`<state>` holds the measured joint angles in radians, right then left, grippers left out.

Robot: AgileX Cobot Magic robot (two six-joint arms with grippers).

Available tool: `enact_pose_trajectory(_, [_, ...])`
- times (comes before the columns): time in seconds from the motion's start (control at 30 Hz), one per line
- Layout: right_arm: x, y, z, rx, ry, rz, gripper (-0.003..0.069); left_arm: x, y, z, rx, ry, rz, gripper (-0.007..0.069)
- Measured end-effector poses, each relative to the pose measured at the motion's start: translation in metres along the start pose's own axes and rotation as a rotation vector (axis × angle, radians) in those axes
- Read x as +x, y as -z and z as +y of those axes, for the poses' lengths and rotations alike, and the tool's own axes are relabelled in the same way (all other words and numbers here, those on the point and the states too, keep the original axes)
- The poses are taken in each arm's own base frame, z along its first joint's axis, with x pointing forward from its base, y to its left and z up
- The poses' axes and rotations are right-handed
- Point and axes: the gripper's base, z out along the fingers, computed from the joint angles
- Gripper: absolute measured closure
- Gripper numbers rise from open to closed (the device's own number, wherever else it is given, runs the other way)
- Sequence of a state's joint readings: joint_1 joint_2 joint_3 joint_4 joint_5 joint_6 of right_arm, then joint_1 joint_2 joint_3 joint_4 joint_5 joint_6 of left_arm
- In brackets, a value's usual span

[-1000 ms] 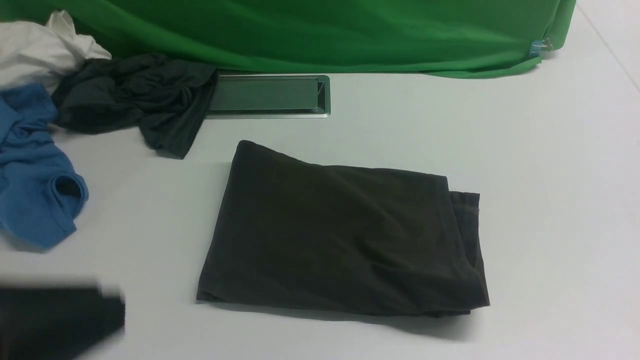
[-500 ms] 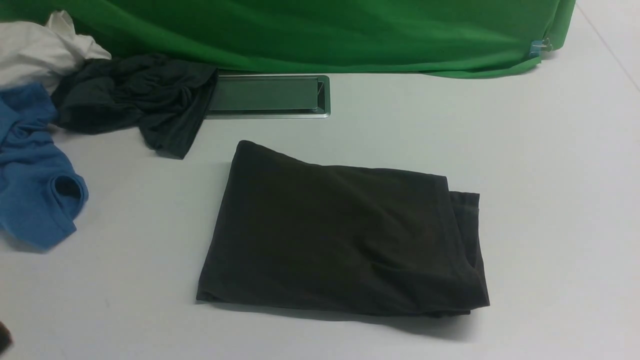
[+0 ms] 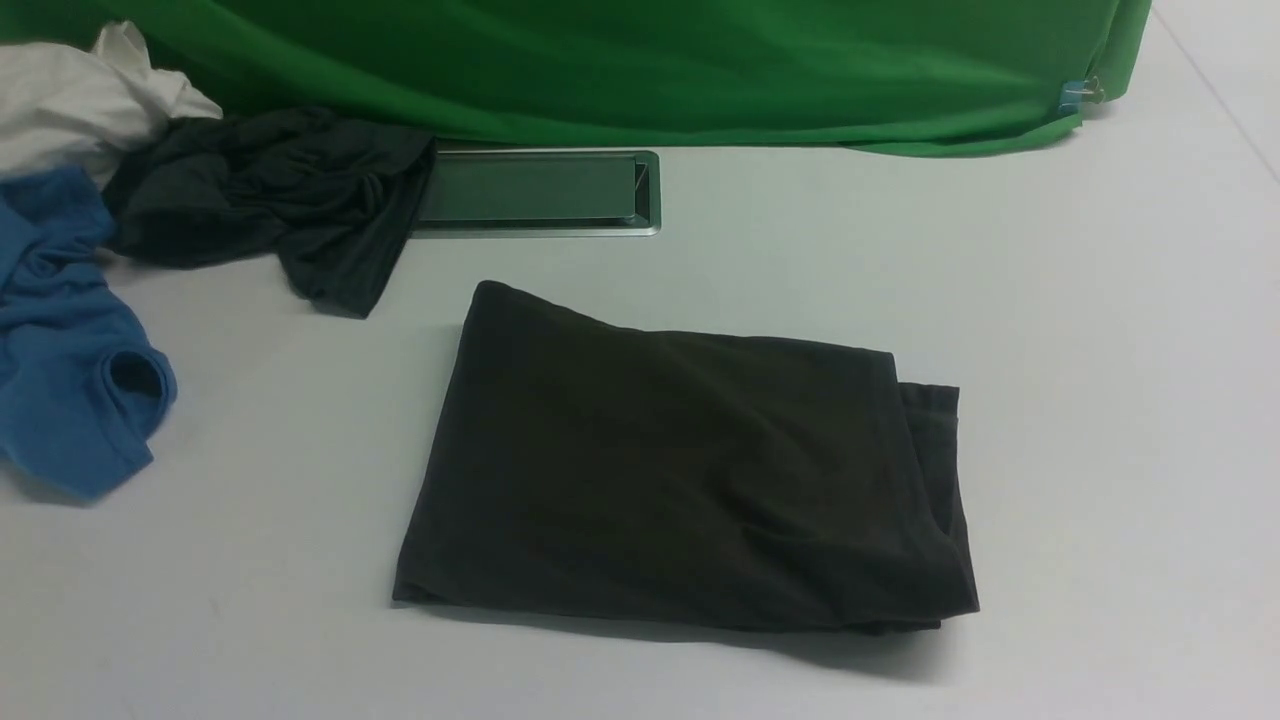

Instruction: Fold a long-sleeved shirt on a white desktop.

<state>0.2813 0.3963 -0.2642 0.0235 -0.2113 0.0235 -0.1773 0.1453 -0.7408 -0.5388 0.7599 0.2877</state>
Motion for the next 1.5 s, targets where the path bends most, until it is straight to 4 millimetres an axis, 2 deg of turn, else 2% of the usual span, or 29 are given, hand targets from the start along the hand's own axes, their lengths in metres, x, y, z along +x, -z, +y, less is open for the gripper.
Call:
enact_pose_trajectory(0.1, [0.0,0.0,0.0,0.0,0.0,0.0,0.0421,0.003,-0.004,0.007,-0.057,-0.033,-0.014,0.0378])
enact_pose_trajectory(0.2, [0.0,0.0,0.0,0.0,-0.001,0.001,0.0421,0.019,-0.015,0.028,-0.213,-0.023,0.0,0.0378])
enact_pose_trajectory(0.3, [0.0,0.0,0.0,0.001,-0.002,0.001,0.0421,0.047,-0.026,0.051,-0.396,0.026,0.035,0.0378])
enact_pose_trajectory(0.33, [0.0,0.0,0.0,0.001,-0.002,0.001,0.0421,0.051,-0.028,0.053,-0.406,0.035,0.039,0.0378])
enact_pose_trajectory(0.4, [0.0,0.0,0.0,0.001,-0.003,0.001,0.0421,0.077,-0.038,0.066,-0.489,-0.028,0.059,0.0378])
enact_pose_trajectory(0.43, [0.0,0.0,0.0,0.001,-0.003,0.001,0.0421,0.078,-0.038,0.067,-0.492,-0.044,0.053,0.0378])
enact_pose_trajectory(0.5, [0.0,0.0,0.0,0.001,-0.003,0.001,0.0419,0.103,-0.045,0.074,-0.513,-0.146,0.052,0.0378])
enact_pose_trajectory(0.53, [0.0,0.0,0.0,0.001,-0.003,0.001,0.0419,0.105,-0.045,0.075,-0.516,-0.152,0.051,0.0378])
enact_pose_trajectory(0.63, [0.0,0.0,0.0,0.001,-0.003,0.001,0.0419,0.134,-0.043,0.078,-0.534,-0.228,0.02,0.0378])
enact_pose_trajectory(0.8, [0.0,0.0,0.0,0.001,-0.003,0.0,0.0419,0.172,-0.043,0.086,-0.595,-0.152,0.084,0.0378])
enact_pose_trajectory(0.93, [0.0,0.0,0.0,0.001,-0.003,0.001,0.0419,0.18,-0.042,0.086,-0.603,-0.108,0.144,0.0378])
enact_pose_trajectory(1.17, [0.0,0.0,0.0,0.001,-0.003,0.0,0.0419,0.181,-0.045,0.082,-0.513,-0.08,0.138,0.0378])
enact_pose_trajectory(1.5, [0.0,0.0,0.0,0.001,-0.003,0.0,0.0419,0.181,-0.045,0.082,-0.506,-0.077,0.137,0.0378])
